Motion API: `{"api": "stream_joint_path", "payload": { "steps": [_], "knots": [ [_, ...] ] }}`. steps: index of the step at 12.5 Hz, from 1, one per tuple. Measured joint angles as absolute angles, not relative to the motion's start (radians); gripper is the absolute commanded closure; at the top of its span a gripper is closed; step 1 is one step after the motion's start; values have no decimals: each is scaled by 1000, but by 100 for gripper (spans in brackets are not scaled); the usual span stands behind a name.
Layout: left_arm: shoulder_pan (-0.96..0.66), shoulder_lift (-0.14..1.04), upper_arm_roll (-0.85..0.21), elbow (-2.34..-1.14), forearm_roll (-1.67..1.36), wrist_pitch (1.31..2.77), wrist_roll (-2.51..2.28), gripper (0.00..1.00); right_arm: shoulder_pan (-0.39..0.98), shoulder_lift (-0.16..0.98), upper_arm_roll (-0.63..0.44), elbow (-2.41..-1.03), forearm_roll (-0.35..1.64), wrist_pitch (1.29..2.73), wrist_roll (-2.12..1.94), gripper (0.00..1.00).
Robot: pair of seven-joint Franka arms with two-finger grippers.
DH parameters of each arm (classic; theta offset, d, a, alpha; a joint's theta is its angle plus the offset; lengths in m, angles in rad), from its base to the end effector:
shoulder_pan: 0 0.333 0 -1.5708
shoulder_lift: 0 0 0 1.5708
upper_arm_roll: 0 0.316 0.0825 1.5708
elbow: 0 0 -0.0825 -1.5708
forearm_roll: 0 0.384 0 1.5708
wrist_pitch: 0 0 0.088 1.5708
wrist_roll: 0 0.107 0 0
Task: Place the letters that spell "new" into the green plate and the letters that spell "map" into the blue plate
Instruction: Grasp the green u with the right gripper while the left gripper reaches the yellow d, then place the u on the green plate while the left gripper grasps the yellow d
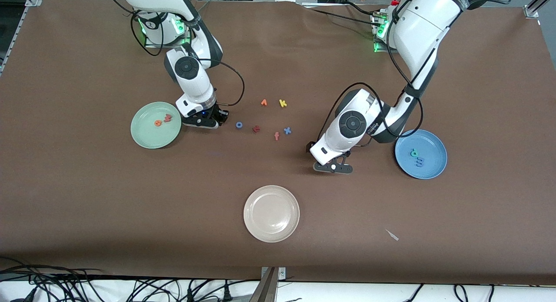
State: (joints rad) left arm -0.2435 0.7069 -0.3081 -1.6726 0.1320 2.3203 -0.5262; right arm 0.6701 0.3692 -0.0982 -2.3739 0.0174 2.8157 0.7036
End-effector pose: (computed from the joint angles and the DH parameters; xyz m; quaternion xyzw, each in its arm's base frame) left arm 0.5901 -0.3341 0.2051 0.9983 -0.0247 -0.0363 0.0388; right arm 0.4320 0.2745 0.1767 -0.9967 0.0699 -0.0386 0.0106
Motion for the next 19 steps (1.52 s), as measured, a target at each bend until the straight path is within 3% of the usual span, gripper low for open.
{"api": "stream_joint_path", "payload": {
  "steps": [4,6,9,10,13,14,17,18,19],
  "knots": [
    [-249,735,-298,-1662,135,2320,-597,0,671,361,-103,-2360,17,2804,704,100],
    [-272,758,-287,-1645,155,2321,-656,9,671,310,-134,-2347,17,2713,694,100],
    [-296,789,-278,-1617,181,2321,-701,33,671,188,-248,-2341,17,2518,571,100],
    [-296,791,-277,-1615,182,2321,-701,45,670,160,-301,-2343,17,2474,513,100],
    [-296,791,-274,-1608,200,2321,-702,91,668,131,-466,-2368,17,2413,277,100],
    [-296,791,-274,-1604,205,2319,-703,100,667,134,-511,-2389,17,2418,209,100],
    [-292,791,-271,-1601,207,2318,-701,100,663,165,-581,-2461,17,2506,92,95],
    [-284,790,-266,-1596,210,2304,-691,100,663,183,-583,-2478,17,2545,82,80],
    [-263,785,-265,-1585,210,2254,-654,100,664,198,-583,-2485,17,2567,80,29]
  ]
}}
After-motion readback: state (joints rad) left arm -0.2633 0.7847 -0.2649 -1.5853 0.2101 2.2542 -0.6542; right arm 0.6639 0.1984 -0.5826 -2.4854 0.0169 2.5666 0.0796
